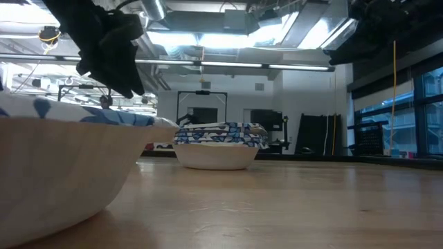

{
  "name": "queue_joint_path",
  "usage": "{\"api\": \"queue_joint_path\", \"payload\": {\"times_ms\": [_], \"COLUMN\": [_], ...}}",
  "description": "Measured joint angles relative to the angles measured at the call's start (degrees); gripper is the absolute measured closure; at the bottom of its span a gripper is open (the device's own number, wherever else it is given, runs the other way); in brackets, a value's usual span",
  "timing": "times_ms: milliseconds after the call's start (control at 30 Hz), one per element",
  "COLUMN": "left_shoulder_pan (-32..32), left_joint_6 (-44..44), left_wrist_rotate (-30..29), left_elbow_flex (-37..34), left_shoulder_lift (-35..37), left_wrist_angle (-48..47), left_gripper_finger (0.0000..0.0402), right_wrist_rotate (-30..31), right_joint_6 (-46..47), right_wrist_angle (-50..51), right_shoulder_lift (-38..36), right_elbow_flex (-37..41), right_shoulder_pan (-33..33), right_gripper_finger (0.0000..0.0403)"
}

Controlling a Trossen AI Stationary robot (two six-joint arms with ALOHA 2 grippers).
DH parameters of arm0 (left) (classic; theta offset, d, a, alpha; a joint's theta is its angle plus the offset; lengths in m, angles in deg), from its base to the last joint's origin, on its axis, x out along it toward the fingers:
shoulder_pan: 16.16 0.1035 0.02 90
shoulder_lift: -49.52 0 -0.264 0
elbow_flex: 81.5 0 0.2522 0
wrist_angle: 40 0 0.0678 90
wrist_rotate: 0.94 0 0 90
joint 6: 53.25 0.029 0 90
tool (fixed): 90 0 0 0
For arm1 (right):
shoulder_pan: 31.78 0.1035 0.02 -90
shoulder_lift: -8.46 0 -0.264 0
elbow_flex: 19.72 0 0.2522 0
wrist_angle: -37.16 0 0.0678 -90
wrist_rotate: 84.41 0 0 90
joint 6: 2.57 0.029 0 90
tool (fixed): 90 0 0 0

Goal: Nest bowls inside each other
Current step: Stack the white bowl on top of the other white bowls

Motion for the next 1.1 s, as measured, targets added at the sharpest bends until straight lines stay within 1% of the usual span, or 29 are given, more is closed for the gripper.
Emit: {"api": "queue_joint_path", "payload": {"times_ms": [67,200,300,433,533,667,767,867,967,1100], "left_shoulder_pan": [0.79,3.03,4.49,5.83,6.43,6.37,6.49,7.24,7.44,7.51], "left_joint_6": [-0.10,0.21,0.20,1.15,1.29,1.22,1.20,1.12,-0.31,-2.84], "left_wrist_rotate": [0.71,3.94,5.23,5.19,5.17,5.61,4.36,5.03,6.03,5.83], "left_elbow_flex": [0.00,0.00,0.00,0.00,0.00,0.00,0.00,0.00,0.00,0.04], "left_shoulder_lift": [0.00,0.00,0.00,0.00,0.00,-0.02,-0.02,-0.02,-0.11,-1.52], "left_wrist_angle": [0.00,-0.31,-0.85,-0.77,-0.45,0.09,1.79,1.96,1.82,-0.28], "left_gripper_finger": [0.0194,0.0185,0.0166,0.0131,0.0117,0.0114,0.0114,0.0118,0.0120,0.0120], "right_wrist_rotate": [0.33,0.42,0.45,0.45,0.47,0.49,0.51,0.53,0.58,0.57], "right_joint_6": [-0.01,0.00,0.00,-0.02,-0.07,-0.18,-0.43,-0.44,-0.39,-0.34], "right_wrist_angle": [0.00,0.00,0.00,0.00,0.02,0.02,0.02,0.00,0.00,0.01], "right_shoulder_lift": [-0.02,0.00,0.00,0.00,0.00,0.00,0.00,0.00,0.02,0.11], "right_elbow_flex": [0.00,0.00,0.00,0.00,0.00,0.00,0.00,0.00,0.00,0.00], "right_shoulder_pan": [-0.01,0.00,-0.01,0.00,-0.01,-0.01,-0.01,0.01,0.01,0.00], "right_gripper_finger": [0.0241,0.0241,0.0241,0.0241,0.0241,0.0241,0.0241,0.0241,0.0241,0.0241]}}
